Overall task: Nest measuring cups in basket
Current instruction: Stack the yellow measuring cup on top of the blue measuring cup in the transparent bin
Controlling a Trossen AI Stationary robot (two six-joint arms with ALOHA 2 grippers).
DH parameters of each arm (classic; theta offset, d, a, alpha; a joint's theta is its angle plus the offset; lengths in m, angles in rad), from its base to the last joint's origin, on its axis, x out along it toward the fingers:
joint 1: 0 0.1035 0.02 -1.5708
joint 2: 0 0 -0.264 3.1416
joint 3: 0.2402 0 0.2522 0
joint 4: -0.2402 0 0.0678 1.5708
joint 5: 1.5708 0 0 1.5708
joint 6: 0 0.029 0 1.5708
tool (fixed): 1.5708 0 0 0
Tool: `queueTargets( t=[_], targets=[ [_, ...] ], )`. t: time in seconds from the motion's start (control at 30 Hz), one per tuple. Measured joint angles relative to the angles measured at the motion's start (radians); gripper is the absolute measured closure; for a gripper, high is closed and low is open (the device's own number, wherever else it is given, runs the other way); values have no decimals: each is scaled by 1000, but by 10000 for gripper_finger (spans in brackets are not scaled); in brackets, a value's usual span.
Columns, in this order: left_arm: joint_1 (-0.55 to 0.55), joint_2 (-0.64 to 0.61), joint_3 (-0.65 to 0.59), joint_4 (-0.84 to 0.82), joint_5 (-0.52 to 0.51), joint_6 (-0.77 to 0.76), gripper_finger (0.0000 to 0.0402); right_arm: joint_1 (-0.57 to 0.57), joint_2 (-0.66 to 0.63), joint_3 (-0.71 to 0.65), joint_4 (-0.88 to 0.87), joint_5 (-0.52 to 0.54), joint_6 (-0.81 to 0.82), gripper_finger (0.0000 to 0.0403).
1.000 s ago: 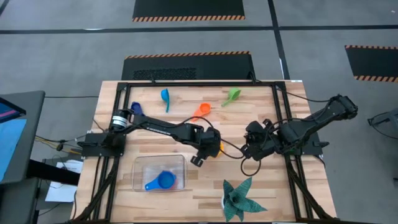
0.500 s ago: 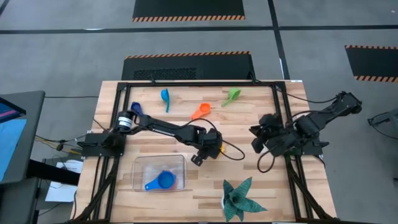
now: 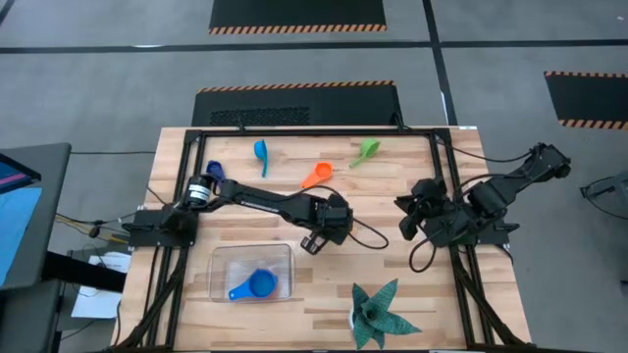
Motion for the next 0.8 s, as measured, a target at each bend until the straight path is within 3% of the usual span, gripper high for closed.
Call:
queueTargets(
  t=[0.17, 0.3, 0.37, 0.5, 0.53, 0.8],
  targets=[
    [0, 1, 197, -328, -58, -96, 400, 0, 28, 0, -14, -1, 1, 326],
    [-5, 0, 354, -734, 19, -317, 401, -1, 50, 0, -30, -3, 38, 326],
    [-16, -13, 381, -821, 55, -420, 401, 0, 57, 0, -30, -4, 42, 326],
    [-51, -156, 306, -814, 258, -556, 401, 0, 74, 0, -36, -8, 66, 326],
    [-65, -197, 287, -800, 269, -600, 401, 1, 79, 0, -44, -8, 78, 326],
    [-248, -530, -55, -774, 102, -1109, 401, 7, 110, 1, -50, -9, 124, 326]
  ],
)
